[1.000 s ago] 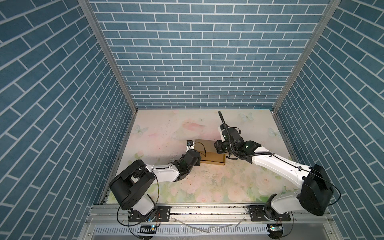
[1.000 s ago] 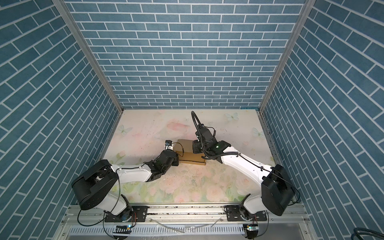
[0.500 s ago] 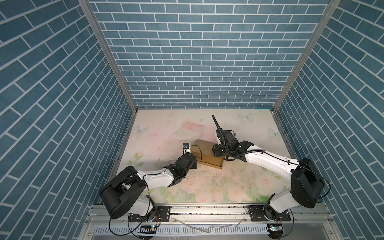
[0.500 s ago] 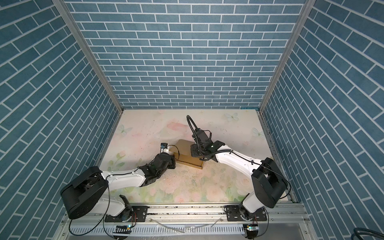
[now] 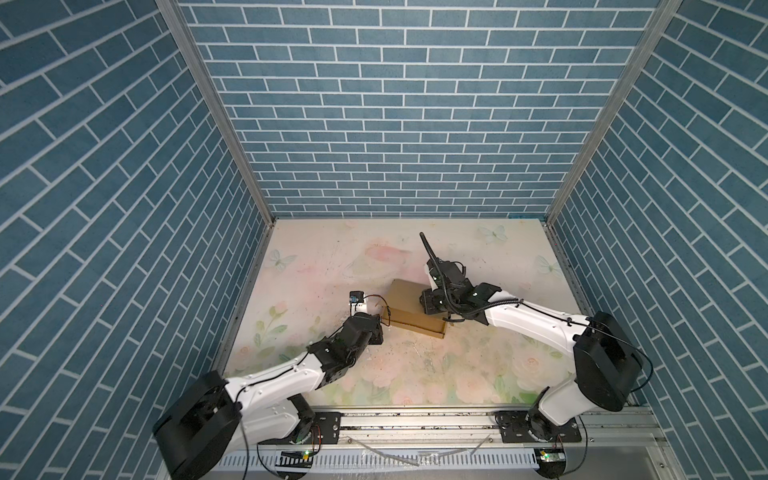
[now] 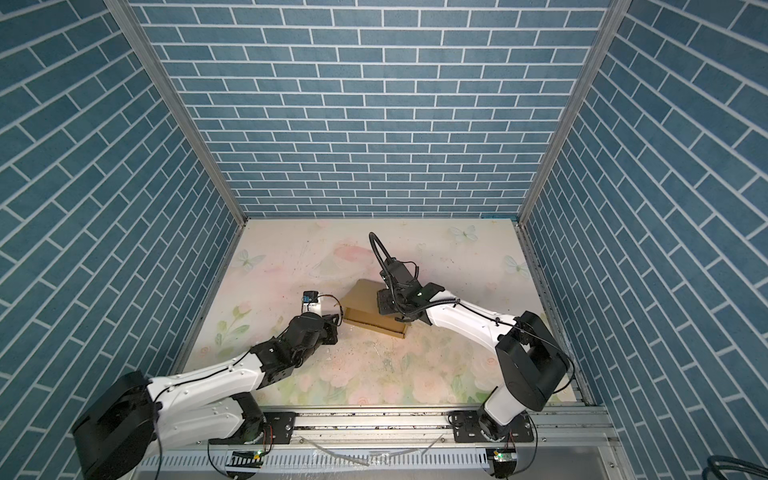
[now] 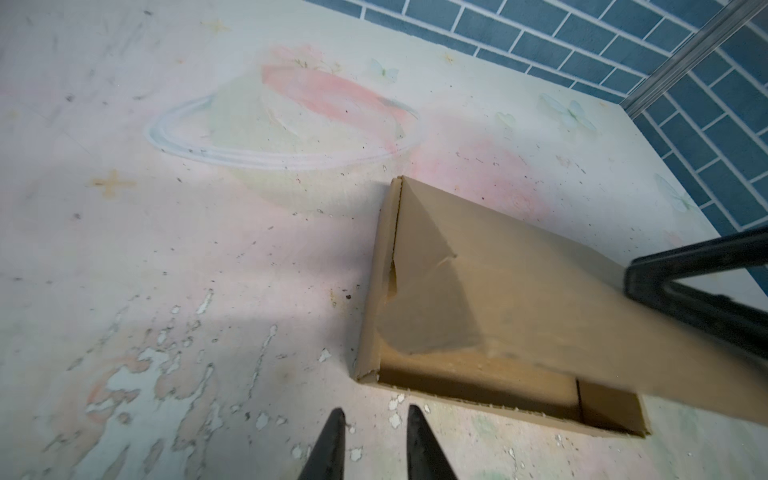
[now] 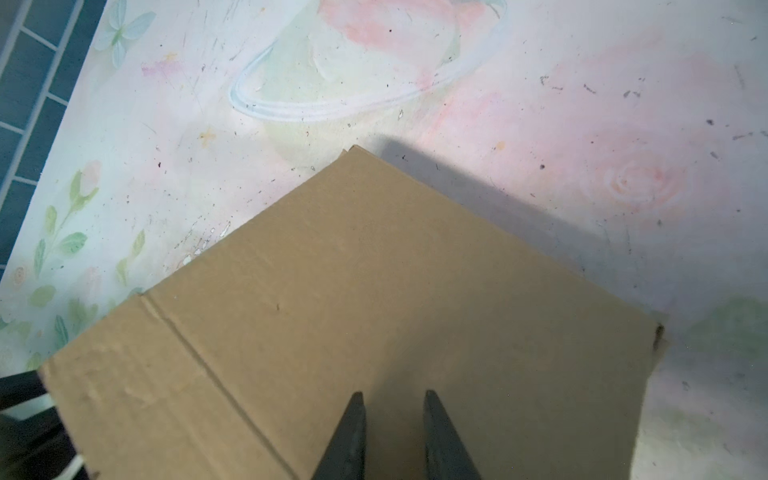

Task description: Fold the paper box

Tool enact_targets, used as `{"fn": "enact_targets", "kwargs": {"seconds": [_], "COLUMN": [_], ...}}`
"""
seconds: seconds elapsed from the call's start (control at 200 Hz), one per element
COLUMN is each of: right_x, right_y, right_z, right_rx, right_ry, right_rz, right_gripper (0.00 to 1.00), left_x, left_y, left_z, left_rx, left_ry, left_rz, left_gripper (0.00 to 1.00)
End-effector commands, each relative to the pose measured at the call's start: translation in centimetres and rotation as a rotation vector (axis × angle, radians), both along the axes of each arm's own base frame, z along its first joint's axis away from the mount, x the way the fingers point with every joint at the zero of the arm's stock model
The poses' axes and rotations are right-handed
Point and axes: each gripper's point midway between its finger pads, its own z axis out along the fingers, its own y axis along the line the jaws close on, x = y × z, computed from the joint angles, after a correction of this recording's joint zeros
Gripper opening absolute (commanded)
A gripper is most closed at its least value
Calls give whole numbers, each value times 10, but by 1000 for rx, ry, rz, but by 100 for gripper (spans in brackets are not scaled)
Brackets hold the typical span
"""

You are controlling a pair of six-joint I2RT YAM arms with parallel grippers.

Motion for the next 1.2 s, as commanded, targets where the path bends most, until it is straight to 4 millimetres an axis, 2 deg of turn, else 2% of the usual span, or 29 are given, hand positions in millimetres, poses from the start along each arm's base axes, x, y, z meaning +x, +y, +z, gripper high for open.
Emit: {"fn": "enact_targets", "kwargs": {"seconds": [0.0,0.18,0.28,0.375,0.58,0.76,0.865,1.195], "right_x": [-4,-8,-11,-14,-19,-16,-15,-21], "right_y": [10,12,11,9,-2,-3,-3,-12], "right_z": [-13,-28,-35,-40,-51,-42,-41,-62], "right_rx": [14,-11,-23,-30,-52,-51,-49,-76], "right_ry": [37,63,77,81,93,71,65,99], "right_rz": [-2,9,12,9,-13,-20,-26,-50], "right_gripper": [25,25,25,24,24,24,24,22], "left_x": [-19,-20,-13,-4,14,26,32,46], "left_y": [33,46,44,35,12,-4,-8,-17], "left_z": [-9,21,38,43,35,29,24,-2], "left_rx": [95,131,132,102,74,64,68,60], "left_ry": [78,66,61,75,125,147,150,206], "left_rz": [70,62,31,-16,-103,-150,-163,-194], "left_gripper": [35,45,47,49,49,49,49,50]}}
